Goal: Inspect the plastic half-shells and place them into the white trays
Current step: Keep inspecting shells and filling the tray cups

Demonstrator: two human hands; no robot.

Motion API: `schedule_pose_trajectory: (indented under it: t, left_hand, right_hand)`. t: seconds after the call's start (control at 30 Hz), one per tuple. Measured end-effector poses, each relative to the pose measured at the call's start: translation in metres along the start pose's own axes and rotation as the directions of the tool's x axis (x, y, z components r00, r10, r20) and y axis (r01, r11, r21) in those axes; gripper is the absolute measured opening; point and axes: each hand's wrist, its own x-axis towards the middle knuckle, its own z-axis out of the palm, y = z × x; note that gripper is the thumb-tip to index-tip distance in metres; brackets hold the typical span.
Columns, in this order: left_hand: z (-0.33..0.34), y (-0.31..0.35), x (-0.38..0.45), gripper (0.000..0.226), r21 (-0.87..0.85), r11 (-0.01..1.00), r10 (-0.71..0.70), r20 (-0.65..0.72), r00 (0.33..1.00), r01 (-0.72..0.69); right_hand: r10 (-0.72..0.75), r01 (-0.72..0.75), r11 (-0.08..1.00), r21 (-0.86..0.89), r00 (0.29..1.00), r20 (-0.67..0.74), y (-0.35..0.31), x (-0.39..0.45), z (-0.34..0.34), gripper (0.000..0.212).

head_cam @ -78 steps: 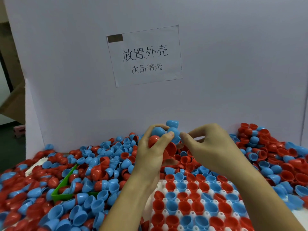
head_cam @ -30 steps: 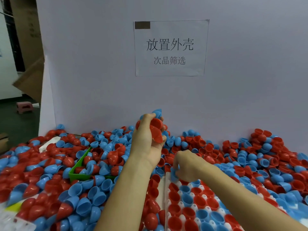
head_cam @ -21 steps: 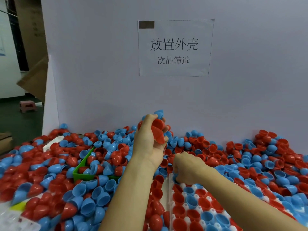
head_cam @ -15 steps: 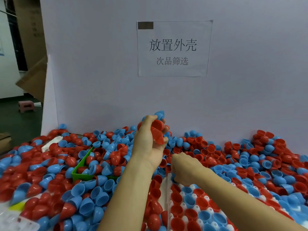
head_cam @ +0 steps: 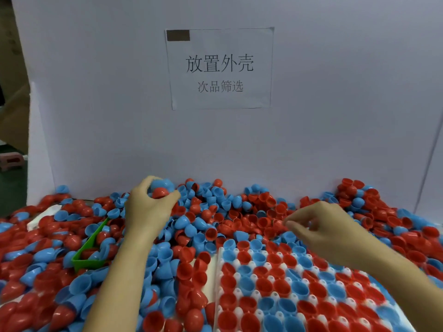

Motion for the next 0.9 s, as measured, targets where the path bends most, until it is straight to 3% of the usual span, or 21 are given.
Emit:
schedule_pose_trajectory:
  t: [0.1, 0.17, 0.23, 0.3, 0.43, 0.57, 0.67, 0.77, 0.83, 0.9]
  left_hand:
    - [0.001, -0.013, 0.000, 0.022, 0.385, 0.915, 0.103, 0.070, 0.992, -0.122]
    - [0.006, -0.021, -0.001, 0.028, 0.552, 0.830, 0.027, 0.099, 0.995, -0.078]
    - [0.011, -0.028, -0.002, 0.060, 0.725, 0.688, -0.102, 0.108, 0.989, -0.008]
    - [0.013, -0.030, -0.003, 0.091, 0.782, 0.623, -0.173, 0.100, 0.980, 0.030]
    - [0.019, -0.030, 0.000, 0.119, 0.733, 0.679, -0.172, 0.111, 0.979, 0.036]
    - [0.029, -0.025, -0.007, 0.107, 0.722, 0.691, -0.084, 0.140, 0.987, -0.044]
    - [0.037, -0.015, -0.012, 0.071, 0.673, 0.712, 0.113, 0.176, 0.978, -0.203]
    - [0.053, 0.006, -0.032, 0.028, 0.446, 0.785, 0.308, 0.323, 0.895, -0.431]
    - [0.066, 0.018, -0.055, 0.022, 0.337, 0.805, 0.289, 0.496, 0.819, -0.488]
    - [0.085, 0.022, -0.077, 0.024, 0.310, 0.771, 0.223, 0.687, 0.692, -0.556]
  right_hand:
    - [0.096, -0.085, 0.994, 0.070, 0.979, -0.178, 0.037, -0.039, -0.026, 0.013]
    - [0.155, -0.133, 0.985, 0.108, 0.960, -0.234, 0.054, -0.062, -0.033, 0.018]
    - [0.207, -0.174, 0.974, 0.147, 0.945, -0.254, 0.068, -0.080, -0.032, 0.028]
    - [0.254, -0.209, 0.961, 0.183, 0.928, -0.272, 0.080, -0.094, -0.028, 0.032]
    - [0.342, -0.275, 0.932, 0.237, 0.886, -0.314, 0.107, -0.109, -0.019, 0.030]
    - [0.411, -0.326, 0.899, 0.292, 0.858, -0.308, 0.123, -0.115, -0.007, 0.028]
    - [0.442, -0.363, 0.883, 0.297, 0.857, -0.266, 0.128, -0.115, 0.004, 0.027]
    - [0.452, -0.385, 0.878, 0.285, 0.861, -0.231, 0.134, -0.114, 0.010, 0.023]
    - [0.449, -0.380, 0.878, 0.292, 0.864, -0.226, 0.136, -0.113, 0.014, 0.023]
    - [0.452, -0.378, 0.876, 0.301, 0.861, -0.233, 0.138, -0.112, 0.017, 0.023]
